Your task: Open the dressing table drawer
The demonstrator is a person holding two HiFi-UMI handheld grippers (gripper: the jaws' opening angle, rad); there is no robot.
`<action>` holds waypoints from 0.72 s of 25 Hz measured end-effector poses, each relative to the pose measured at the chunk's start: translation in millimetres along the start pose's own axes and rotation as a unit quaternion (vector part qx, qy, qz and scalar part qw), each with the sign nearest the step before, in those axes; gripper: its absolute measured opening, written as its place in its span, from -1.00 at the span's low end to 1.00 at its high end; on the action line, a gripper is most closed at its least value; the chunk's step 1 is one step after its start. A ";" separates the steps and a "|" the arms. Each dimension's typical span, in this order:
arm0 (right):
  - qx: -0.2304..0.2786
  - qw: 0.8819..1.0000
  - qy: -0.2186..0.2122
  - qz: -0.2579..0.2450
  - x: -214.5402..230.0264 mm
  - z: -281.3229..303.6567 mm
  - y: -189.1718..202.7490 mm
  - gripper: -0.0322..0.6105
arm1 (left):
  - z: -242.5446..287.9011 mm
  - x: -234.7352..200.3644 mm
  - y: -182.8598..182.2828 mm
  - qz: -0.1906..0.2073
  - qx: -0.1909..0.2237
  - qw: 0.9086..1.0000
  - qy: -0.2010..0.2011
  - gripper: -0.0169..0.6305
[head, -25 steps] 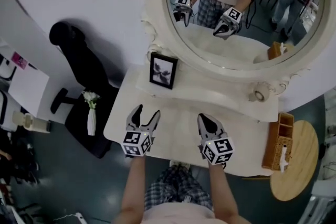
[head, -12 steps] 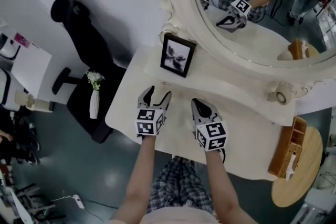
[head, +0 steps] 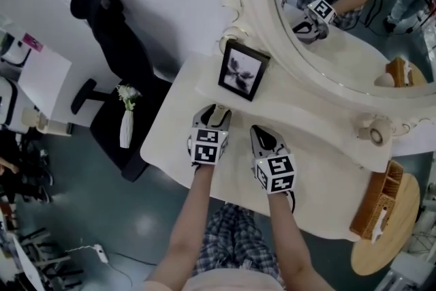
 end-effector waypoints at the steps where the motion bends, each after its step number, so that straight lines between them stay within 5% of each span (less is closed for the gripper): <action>1: 0.000 1.000 0.002 0.001 1.1 0.4 0.1 -0.85 | 2.3 0.5 -0.1 0.002 -0.002 1.000 0.000 -0.32; 8: -0.003 1.000 0.017 0.005 10.3 1.0 0.8 -0.85 | 10.1 -0.9 1.7 0.007 -0.007 1.000 -0.010 -0.60; 18: -0.010 1.000 0.026 0.008 11.8 -3.0 7.0 -0.85 | 2.0 -0.6 4.8 0.001 -0.005 1.000 -0.007 -0.61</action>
Point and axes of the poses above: the fingertips, and each gripper's own axes: z forward along the fingers, x to its right, y out of its underside, the point moved 9 cm from there along -z, backward along the fingers, and after that the axes turned 13 degrees about x, right-handed, at the moved point
